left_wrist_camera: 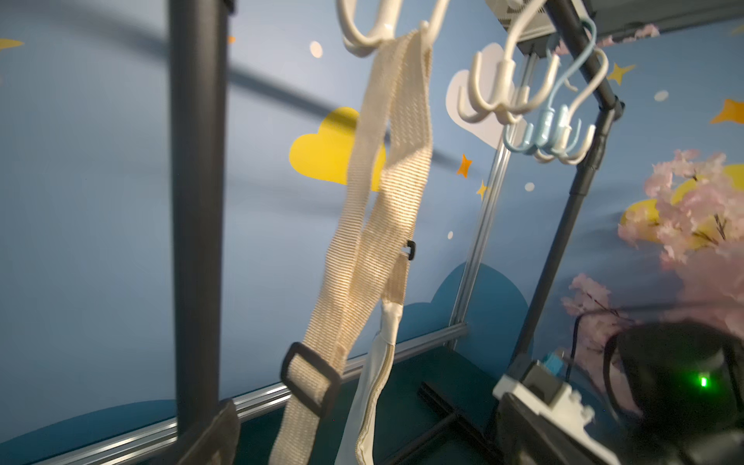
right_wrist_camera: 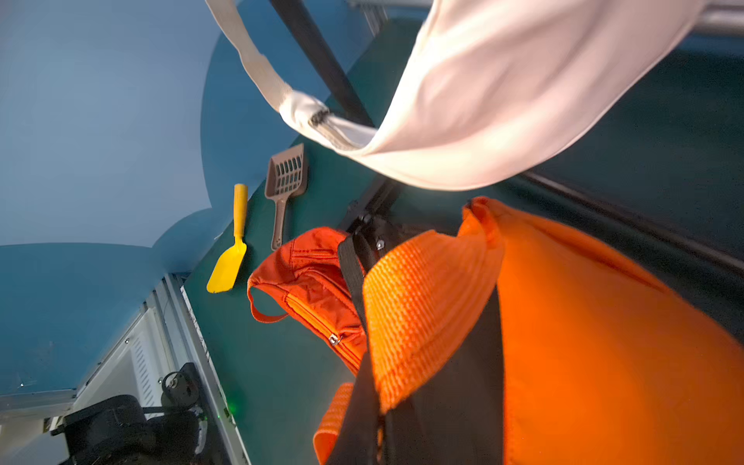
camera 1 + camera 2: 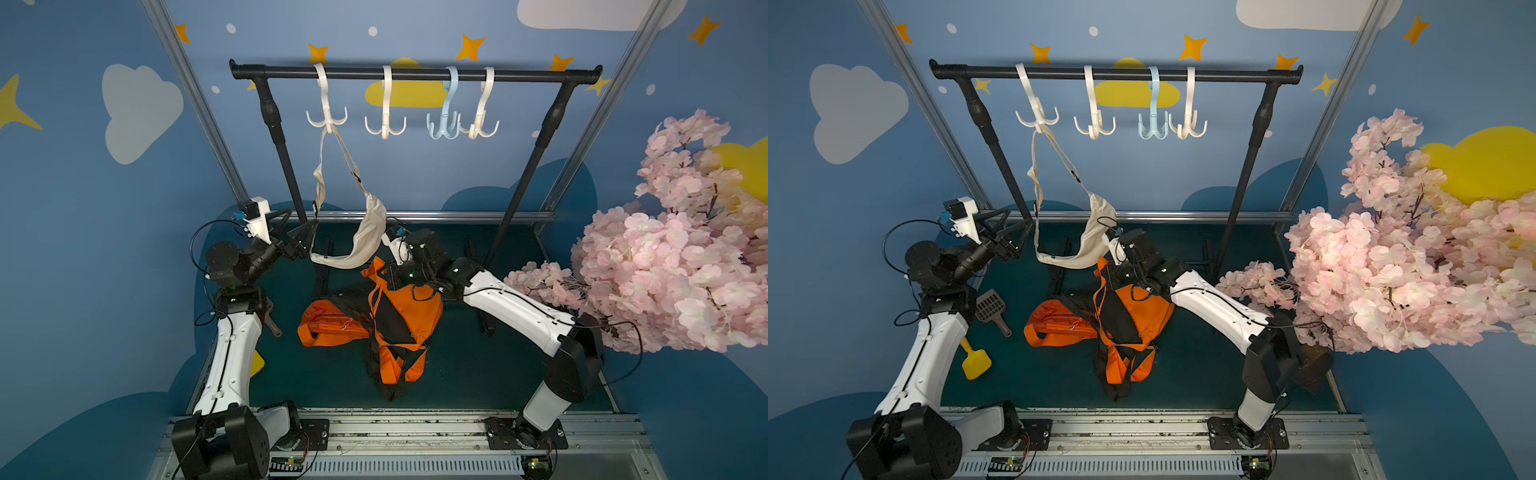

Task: Hang the bag on a hook
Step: Pick up the bag from the bag.

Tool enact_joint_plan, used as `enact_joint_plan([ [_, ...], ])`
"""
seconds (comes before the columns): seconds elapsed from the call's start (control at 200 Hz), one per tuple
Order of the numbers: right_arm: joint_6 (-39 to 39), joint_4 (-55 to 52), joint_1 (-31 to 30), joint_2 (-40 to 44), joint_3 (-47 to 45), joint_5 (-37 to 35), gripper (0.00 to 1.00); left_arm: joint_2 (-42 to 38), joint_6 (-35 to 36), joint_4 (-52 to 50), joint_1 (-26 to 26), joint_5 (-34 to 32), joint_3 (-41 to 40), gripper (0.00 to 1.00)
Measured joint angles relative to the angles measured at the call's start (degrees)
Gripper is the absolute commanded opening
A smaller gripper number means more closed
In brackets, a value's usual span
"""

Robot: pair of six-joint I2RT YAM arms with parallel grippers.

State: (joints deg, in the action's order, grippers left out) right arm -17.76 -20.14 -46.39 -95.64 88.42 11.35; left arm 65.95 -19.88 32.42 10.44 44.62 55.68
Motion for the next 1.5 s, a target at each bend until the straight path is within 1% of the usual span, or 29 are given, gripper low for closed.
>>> enact_joint_plan([
  [0.09, 2.1, -0.9, 2.7, 0.9, 1.6, 1.4, 0.0, -1.3, 7.3, -3.9, -5.5, 0.5, 0.1, 0.98],
  [0.175, 3.6, -1.2, 5.3, 0.9, 3.1, 4.0, 0.0, -2.0, 15.3, -8.9, -12.3, -1.1, 0.6, 0.99],
  [0.245, 5.0, -1.7, 7.4, 0.9, 4.7, 7.1, 0.0, -1.5, 20.3, -11.6, -16.4, -2.9, 0.8, 0.98],
  [0.315, 6.4, -2.4, 9.2, 0.6, 7.3, 10.0, 0.0, -0.2, 23.6, -13.3, -18.6, -4.8, 0.8, 0.98],
  [0.446, 8.8, -2.8, 11.0, 0.5, 11.5, 15.0, 0.0, 2.9, 27.6, -14.6, -20.8, -8.4, 0.5, 0.98],
  [0.596, 10.7, -3.2, 12.0, 0.5, 12.3, 20.5, 0.0, 6.8, 32.1, -14.8, -24.2, -12.8, 0.0, 0.98],
  [0.726, 12.3, -4.2, 12.2, 0.5, 12.3, 24.6, 0.0, 11.5, 34.3, -14.1, -26.6, -16.1, 0.9, 0.98],
  [0.856, 13.1, -4.2, 12.4, 1.4, 11.1, 27.5, 0.0, 16.8, 36.2, -12.4, -28.2, -18.6, 3.9, 0.98],
  [1.041, 13.5, -4.3, 12.8, 4.2, 9.2, 31.6, 0.0, 22.0, 38.9, -8.6, -30.6, -19.4, 7.4, 0.98],
  [1.176, 13.5, -4.2, 12.9, 5.9, 7.8, 33.8, 0.0, 25.4, 39.5, -5.3, -32.6, -17.9, 8.5, 0.99],
  [1.357, 12.0, -3.0, 13.2, 6.9, 4.5, 36.1, 0.0, 29.5, 39.4, -2.8, -35.2, -13.7, 10.6, 0.99],
  [1.497, 10.2, -1.9, 14.1, 6.9, 1.7, 37.5, 0.0, 31.6, 37.2, 0.2, -36.4, -11.0, 12.4, 0.97],
])
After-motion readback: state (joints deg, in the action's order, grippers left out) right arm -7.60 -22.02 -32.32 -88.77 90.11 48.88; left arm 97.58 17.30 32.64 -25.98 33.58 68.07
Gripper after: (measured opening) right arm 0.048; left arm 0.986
